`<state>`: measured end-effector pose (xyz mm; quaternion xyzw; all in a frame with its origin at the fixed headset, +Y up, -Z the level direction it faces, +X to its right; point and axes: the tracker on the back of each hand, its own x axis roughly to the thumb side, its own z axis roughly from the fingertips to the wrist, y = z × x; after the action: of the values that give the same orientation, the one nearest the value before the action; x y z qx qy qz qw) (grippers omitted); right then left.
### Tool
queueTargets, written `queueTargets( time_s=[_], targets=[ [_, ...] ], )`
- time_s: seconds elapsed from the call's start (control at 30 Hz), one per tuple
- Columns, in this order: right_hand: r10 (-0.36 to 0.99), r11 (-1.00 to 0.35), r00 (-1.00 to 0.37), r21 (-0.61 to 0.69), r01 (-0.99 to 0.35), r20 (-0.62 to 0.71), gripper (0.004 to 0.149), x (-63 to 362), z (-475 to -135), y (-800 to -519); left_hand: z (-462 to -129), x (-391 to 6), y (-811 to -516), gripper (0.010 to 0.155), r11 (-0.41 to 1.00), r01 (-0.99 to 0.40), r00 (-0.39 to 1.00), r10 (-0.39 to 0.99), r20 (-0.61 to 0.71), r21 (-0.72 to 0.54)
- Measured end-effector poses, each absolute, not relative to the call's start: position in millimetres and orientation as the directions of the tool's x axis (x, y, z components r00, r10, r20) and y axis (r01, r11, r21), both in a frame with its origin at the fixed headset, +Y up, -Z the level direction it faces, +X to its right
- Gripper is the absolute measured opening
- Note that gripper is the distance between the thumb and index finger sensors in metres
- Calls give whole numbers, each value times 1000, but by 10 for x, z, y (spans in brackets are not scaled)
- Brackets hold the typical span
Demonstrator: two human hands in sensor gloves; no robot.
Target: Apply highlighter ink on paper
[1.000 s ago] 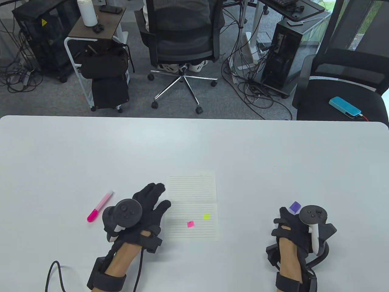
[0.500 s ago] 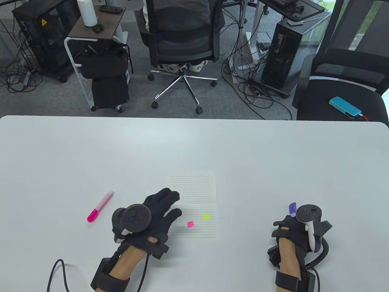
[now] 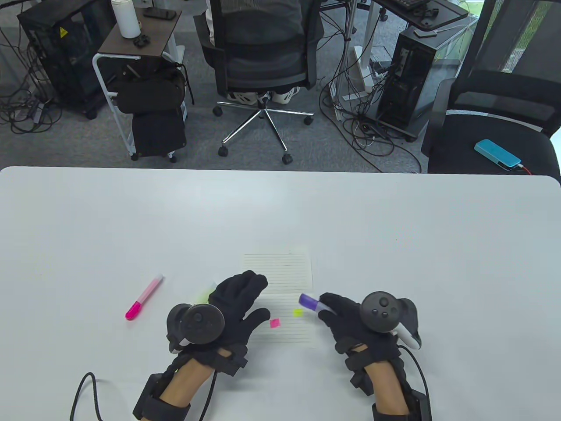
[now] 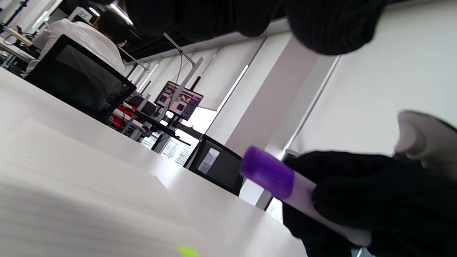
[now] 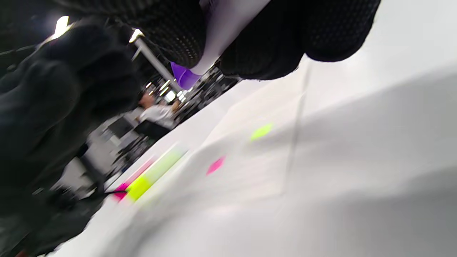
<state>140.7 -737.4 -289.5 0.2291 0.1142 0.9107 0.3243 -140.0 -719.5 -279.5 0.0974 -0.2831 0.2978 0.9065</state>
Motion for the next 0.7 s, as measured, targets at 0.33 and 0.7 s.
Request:
queueTargets(
  time_s=[0.33,0.7],
  targets=[
    [620,-784,-576,382,-490,533,52,945,-2708,-7287,-2679,-1076,-7240,70,927,-374,711,295,638,-12],
    [651,-759,-536,439,-481,538,53,898,-2705,-7306,-2810,-1179,-7296,64,896,-419,675,418,608,-150]
  ],
)
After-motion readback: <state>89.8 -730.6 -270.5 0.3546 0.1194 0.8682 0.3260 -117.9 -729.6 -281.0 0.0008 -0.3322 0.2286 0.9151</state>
